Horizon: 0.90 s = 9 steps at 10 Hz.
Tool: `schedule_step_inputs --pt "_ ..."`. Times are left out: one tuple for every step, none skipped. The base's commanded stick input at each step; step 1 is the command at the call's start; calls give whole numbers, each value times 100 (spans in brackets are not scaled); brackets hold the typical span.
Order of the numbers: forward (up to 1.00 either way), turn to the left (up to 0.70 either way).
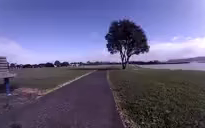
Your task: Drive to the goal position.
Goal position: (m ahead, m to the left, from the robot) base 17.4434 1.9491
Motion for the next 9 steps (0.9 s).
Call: schedule_step_inputs --pt "45 0" --pt "45 0" --pt "45 0" --pt "45 0" --pt "45 0" --pt "45 0" --pt "45 0" --pt "45 0" --pt "45 0"
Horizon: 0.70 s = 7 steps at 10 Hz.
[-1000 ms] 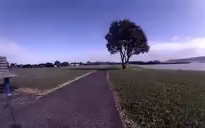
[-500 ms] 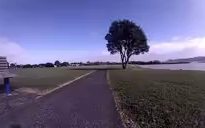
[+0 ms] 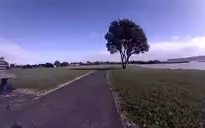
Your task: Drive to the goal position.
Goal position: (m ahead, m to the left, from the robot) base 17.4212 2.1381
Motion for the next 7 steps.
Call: schedule_step_inputs --pt "45 0" --pt "45 0" --pt "45 0" --pt "45 0" --pt "45 0" --pt "45 0" --pt "45 0"
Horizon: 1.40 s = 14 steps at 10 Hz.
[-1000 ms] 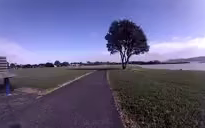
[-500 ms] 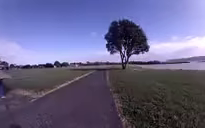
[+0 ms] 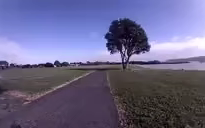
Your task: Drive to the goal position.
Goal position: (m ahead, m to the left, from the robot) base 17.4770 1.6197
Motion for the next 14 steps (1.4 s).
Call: schedule_step_inputs --pt "45 0" --pt "45 0" --pt "45 0" --pt "45 0" --pt "45 0" --pt "45 0" --pt "45 0" --pt "45 6" --pt "45 13" --pt "45 27" --pt "45 27" --pt "45 27" --pt "45 27" --pt "45 27"
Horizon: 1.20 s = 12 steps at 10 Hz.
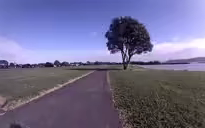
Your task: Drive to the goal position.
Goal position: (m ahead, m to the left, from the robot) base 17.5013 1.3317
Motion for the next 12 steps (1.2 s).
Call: schedule_step_inputs --pt "45 27" --pt "45 27" --pt "45 27" --pt "45 19" --pt "45 6" --pt "45 0" --pt "45 0" --pt "45 0" --pt "45 0" --pt "45 0" --pt "45 0" --pt "45 0"
